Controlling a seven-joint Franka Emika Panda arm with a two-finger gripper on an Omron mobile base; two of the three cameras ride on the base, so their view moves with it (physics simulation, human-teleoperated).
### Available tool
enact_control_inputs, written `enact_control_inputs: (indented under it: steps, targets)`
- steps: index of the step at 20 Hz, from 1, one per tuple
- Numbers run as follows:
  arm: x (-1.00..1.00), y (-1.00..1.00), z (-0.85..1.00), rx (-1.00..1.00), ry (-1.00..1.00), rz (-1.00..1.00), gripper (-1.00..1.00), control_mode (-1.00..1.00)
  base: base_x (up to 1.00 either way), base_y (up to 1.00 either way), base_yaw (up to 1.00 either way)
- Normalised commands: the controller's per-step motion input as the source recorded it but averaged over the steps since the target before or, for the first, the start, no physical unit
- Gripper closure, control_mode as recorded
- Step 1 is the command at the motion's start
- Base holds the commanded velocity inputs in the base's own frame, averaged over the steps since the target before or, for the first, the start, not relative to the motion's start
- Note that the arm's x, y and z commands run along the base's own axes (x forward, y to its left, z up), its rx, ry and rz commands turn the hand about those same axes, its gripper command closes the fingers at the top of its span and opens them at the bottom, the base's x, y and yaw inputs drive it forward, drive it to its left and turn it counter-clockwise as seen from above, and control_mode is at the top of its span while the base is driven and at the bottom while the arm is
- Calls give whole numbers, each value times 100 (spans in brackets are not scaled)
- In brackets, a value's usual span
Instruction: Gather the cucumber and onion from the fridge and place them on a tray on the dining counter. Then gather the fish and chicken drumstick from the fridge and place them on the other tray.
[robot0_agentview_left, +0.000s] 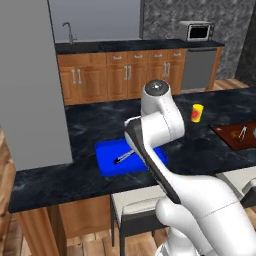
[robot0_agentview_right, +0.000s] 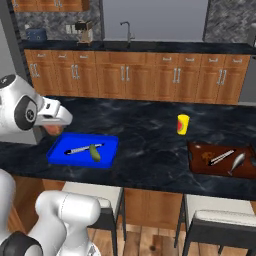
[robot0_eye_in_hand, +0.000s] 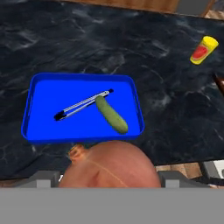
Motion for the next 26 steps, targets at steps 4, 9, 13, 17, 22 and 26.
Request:
enact_control_inputs:
  steps: [4, 9, 13, 17, 22, 26]
  targets:
    - [24, 10, -79, 2, 12, 2, 100, -100, 0, 0, 0]
    - [24, 16, -44, -1, 15, 1, 100, -100, 0, 0, 0]
    - [48, 46, -37, 0, 7, 0, 100, -100, 0, 0, 0]
    - [50, 47, -33, 0, 2, 0, 100, -100, 0, 0, 0]
    - [53, 18, -45, 0, 8, 2, 100, -100, 0, 0, 0]
    - [46, 0, -42, 0, 7, 5, 100, -100, 0, 0, 0]
